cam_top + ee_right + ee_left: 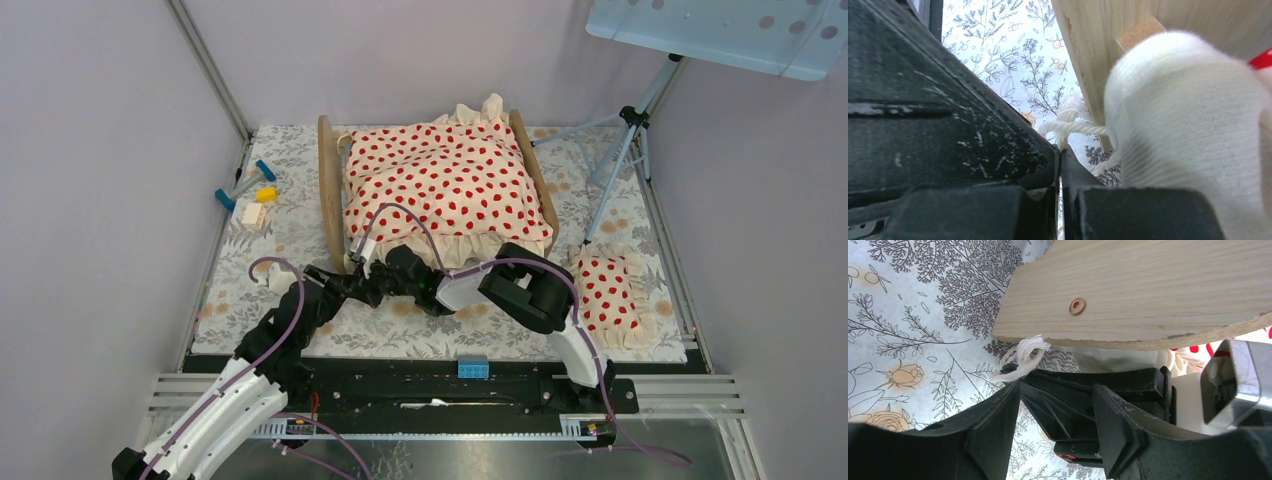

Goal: Set up the pet bed
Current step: Tie the ropes to the bed frame.

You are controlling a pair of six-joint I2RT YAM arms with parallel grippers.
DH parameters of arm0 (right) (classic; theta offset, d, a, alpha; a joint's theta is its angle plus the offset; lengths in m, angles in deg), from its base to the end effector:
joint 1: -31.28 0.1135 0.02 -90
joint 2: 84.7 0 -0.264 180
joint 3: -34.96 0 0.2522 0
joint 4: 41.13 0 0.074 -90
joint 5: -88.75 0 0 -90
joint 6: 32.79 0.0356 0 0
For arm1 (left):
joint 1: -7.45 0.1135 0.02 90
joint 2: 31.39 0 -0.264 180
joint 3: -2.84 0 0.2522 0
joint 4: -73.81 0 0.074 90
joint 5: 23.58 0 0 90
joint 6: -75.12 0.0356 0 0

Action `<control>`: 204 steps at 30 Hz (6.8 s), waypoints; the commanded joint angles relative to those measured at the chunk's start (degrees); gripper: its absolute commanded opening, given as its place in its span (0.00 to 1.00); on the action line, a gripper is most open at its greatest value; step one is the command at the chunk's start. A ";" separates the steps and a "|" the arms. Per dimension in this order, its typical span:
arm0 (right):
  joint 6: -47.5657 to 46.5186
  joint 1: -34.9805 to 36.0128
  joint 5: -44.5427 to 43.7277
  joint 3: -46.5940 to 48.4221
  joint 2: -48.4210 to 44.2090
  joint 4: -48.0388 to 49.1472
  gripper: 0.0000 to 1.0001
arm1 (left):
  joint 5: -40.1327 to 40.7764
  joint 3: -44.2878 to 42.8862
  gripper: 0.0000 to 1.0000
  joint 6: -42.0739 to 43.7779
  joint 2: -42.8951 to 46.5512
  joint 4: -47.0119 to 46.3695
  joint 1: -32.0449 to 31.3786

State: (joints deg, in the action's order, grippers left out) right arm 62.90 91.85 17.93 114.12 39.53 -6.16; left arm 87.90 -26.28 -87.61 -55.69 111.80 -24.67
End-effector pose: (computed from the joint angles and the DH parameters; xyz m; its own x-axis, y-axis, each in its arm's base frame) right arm 0.2122 0.3999 0.1343 -0.1831 -0.1339 -0.9739 -0.9682 0.1966 0.1549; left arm 0.1089 -0.0530 0.1847 -0.3621 -0.8218 -0.4398 -0.3727 0.5601 -0.7398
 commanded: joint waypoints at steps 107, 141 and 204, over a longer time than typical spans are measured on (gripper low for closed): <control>-0.48 -0.19 -6.23 -4.49 -2.36 4.87 0.08 | -19.46 -0.48 0.00 19.84 -7.52 -10.78 17.35; -3.34 -0.28 -9.34 -11.60 -11.31 1.81 0.48 | -16.39 0.61 0.00 15.49 -3.27 -4.55 17.35; -10.18 0.33 -10.04 -6.09 -5.57 -17.05 0.16 | -15.85 -2.60 0.00 18.15 -10.44 -7.93 17.35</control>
State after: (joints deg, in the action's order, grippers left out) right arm 52.26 91.55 9.27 109.25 33.67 -19.91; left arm 71.15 -27.11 -69.90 -66.72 105.90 -7.18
